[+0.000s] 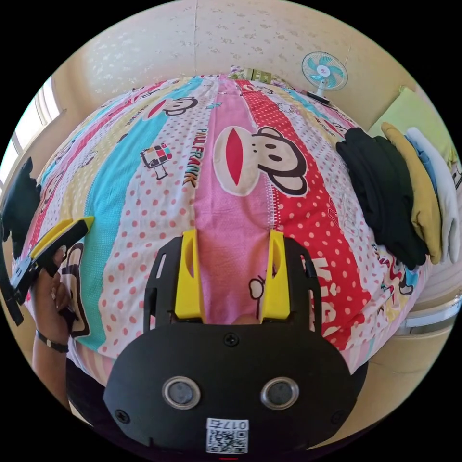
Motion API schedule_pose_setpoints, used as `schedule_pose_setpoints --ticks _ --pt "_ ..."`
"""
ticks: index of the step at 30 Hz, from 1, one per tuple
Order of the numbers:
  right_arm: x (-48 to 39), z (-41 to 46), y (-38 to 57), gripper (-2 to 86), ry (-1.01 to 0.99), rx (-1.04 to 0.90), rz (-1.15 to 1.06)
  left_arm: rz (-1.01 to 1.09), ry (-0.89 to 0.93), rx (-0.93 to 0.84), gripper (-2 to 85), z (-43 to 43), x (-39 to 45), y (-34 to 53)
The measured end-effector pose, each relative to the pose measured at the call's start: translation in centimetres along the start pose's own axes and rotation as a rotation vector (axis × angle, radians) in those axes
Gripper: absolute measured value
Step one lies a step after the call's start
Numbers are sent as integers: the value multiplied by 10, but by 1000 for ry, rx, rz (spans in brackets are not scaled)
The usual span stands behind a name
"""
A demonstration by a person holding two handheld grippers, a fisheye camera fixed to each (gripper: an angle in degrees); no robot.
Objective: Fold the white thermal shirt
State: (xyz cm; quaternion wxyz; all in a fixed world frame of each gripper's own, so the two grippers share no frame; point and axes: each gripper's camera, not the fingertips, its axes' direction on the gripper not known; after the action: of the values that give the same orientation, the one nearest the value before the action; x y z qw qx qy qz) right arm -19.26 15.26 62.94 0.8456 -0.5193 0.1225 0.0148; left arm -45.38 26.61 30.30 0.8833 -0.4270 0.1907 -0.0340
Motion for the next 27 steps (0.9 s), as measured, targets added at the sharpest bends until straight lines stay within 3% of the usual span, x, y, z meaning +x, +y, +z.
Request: schedule_pose_setpoints --ticks 7,9,11,14,16,18,19,20,22,27 --pt "23 -19 -1 176 -100 -42 -108 -6 19 -7 165 14 -4 1" --pt "54 -41 8 156 -143 26 -125 -13 37 -7 164 17 -7 2" --pt "117 -92 24 141 -48 259 -57 -20 57 -6 163 20 -11 2" --pt "200 -146 21 153 172 421 28 -24 62 -16 163 25 -13 2" --pt "251 -164 14 170 298 437 106 -6 21 -22 163 28 -7 1" --pt "300 -160 4 182 397 350 191 6 -8 -29 163 31 -2 0" --pt "332 -140 -4 187 411 220 230 9 -14 -32 163 32 -1 0" --pt "362 -114 -10 186 327 69 236 8 -13 -32 163 32 -2 0" --pt "378 -104 -10 164 323 27 268 -6 17 -30 162 33 -8 0" --pt "349 -168 -7 87 188 309 355 -14 34 -28 161 33 -13 1"
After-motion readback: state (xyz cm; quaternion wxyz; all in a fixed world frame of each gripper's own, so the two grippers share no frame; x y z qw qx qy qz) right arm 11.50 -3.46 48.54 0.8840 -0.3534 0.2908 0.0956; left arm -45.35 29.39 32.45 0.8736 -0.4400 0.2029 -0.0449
